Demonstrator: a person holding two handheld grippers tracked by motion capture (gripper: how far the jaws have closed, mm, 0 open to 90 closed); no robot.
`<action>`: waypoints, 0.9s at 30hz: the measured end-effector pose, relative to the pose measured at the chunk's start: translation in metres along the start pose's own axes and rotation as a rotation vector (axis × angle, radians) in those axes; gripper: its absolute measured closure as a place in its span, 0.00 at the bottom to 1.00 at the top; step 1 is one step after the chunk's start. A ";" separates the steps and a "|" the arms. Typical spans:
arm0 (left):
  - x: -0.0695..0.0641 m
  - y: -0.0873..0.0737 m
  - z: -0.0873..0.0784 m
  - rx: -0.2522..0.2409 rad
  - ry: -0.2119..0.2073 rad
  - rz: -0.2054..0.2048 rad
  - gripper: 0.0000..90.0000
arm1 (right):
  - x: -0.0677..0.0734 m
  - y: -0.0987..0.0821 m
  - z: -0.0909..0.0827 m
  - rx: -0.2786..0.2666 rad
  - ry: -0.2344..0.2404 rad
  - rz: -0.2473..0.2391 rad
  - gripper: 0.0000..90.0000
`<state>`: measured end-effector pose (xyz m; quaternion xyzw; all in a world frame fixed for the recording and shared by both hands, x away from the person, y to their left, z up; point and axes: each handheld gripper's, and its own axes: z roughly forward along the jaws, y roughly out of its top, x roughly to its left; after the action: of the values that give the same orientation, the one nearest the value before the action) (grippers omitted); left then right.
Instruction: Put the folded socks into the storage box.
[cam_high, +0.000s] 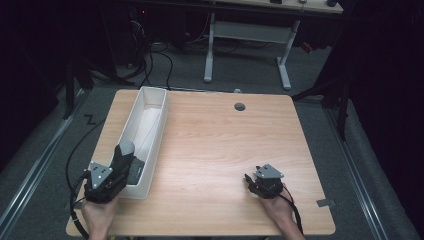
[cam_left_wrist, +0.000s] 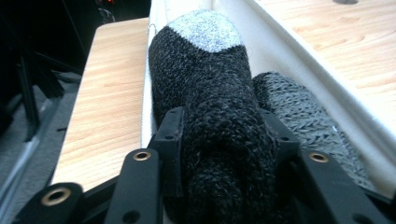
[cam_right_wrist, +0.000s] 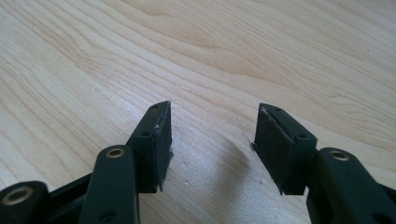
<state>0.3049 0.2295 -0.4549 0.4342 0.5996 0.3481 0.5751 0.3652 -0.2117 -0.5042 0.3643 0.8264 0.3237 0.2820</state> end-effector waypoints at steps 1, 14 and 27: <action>0.000 0.002 0.000 0.000 -0.007 -0.020 0.62 | 0.000 0.000 0.000 0.000 0.000 0.000 0.51; -0.009 0.033 -0.006 -0.020 -0.077 -0.103 0.44 | 0.000 0.000 0.000 0.000 0.000 0.000 0.51; -0.009 0.044 0.018 0.019 -0.025 -0.124 0.76 | 0.000 0.000 0.000 -0.001 -0.001 0.003 0.51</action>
<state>0.3274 0.2361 -0.4129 0.4059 0.6215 0.3005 0.5989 0.3651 -0.2115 -0.5042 0.3655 0.8256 0.3243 0.2821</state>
